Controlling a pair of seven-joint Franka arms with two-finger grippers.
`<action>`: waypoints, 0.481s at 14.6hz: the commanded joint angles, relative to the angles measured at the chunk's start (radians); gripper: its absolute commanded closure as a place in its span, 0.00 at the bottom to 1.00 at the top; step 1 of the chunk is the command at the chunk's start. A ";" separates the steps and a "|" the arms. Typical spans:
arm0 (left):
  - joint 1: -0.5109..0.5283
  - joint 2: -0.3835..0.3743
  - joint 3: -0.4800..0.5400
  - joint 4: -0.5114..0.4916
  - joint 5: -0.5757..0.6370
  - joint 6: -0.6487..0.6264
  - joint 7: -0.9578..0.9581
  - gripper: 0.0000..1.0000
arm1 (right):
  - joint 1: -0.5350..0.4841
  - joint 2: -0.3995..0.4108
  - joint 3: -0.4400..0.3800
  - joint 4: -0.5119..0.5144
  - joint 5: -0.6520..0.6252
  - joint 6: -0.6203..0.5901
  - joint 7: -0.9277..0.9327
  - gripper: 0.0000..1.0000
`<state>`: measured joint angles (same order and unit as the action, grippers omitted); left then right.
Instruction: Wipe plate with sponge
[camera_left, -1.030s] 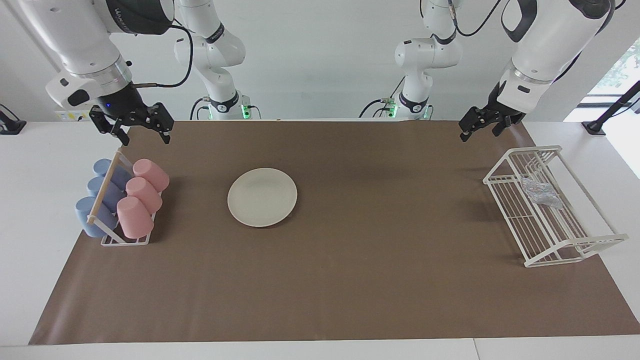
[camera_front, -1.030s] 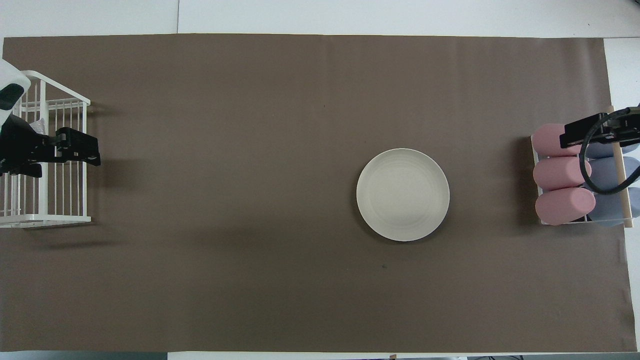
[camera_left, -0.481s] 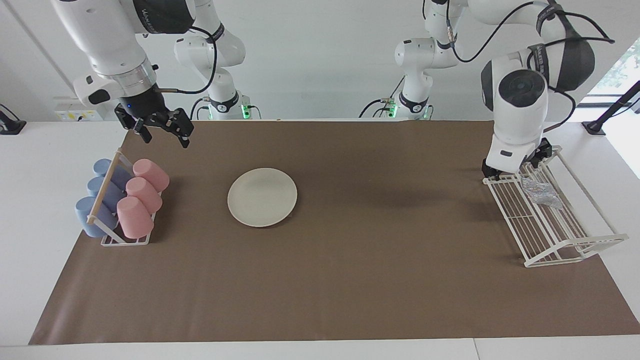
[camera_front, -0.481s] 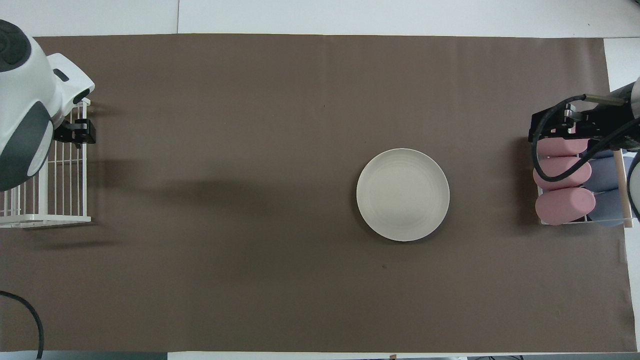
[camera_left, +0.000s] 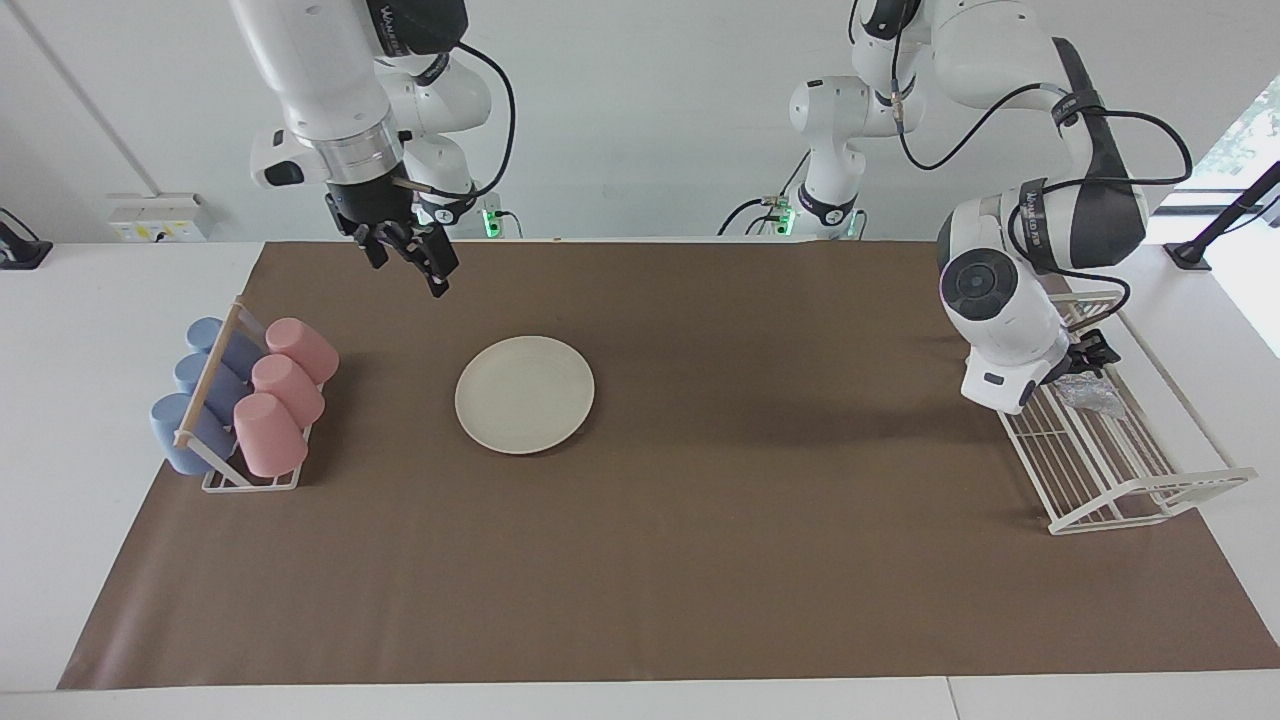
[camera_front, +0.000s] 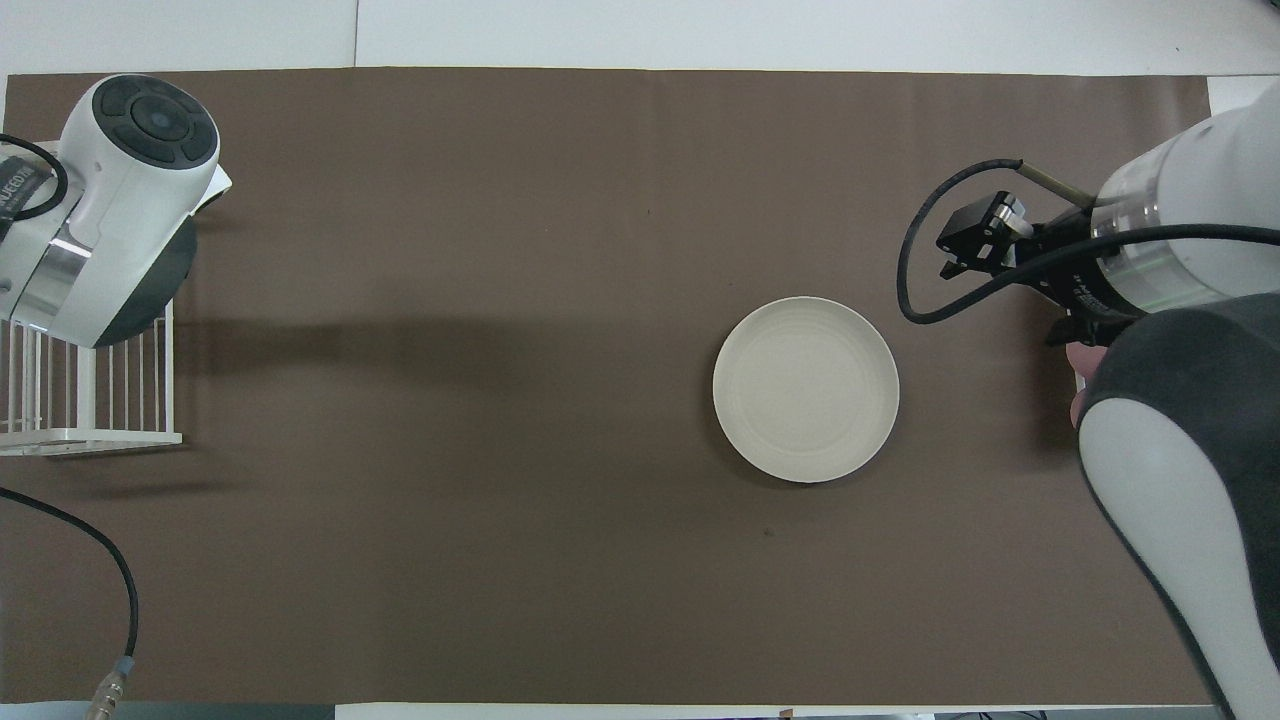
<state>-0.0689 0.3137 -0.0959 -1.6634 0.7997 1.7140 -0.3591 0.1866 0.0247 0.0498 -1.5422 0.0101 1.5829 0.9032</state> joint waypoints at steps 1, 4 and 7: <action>0.014 -0.021 0.002 -0.050 0.022 0.032 -0.049 0.00 | 0.022 -0.020 0.001 -0.027 0.010 0.034 0.161 0.00; 0.020 -0.021 0.002 -0.050 0.022 0.027 -0.050 0.04 | 0.037 -0.041 0.002 -0.097 0.011 0.169 0.270 0.00; 0.020 -0.021 0.004 -0.050 0.022 0.026 -0.052 0.33 | 0.068 -0.054 0.013 -0.137 0.011 0.209 0.446 0.00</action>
<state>-0.0569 0.3138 -0.0912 -1.6830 0.8004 1.7162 -0.3923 0.2344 0.0156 0.0531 -1.6153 0.0108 1.7548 1.2420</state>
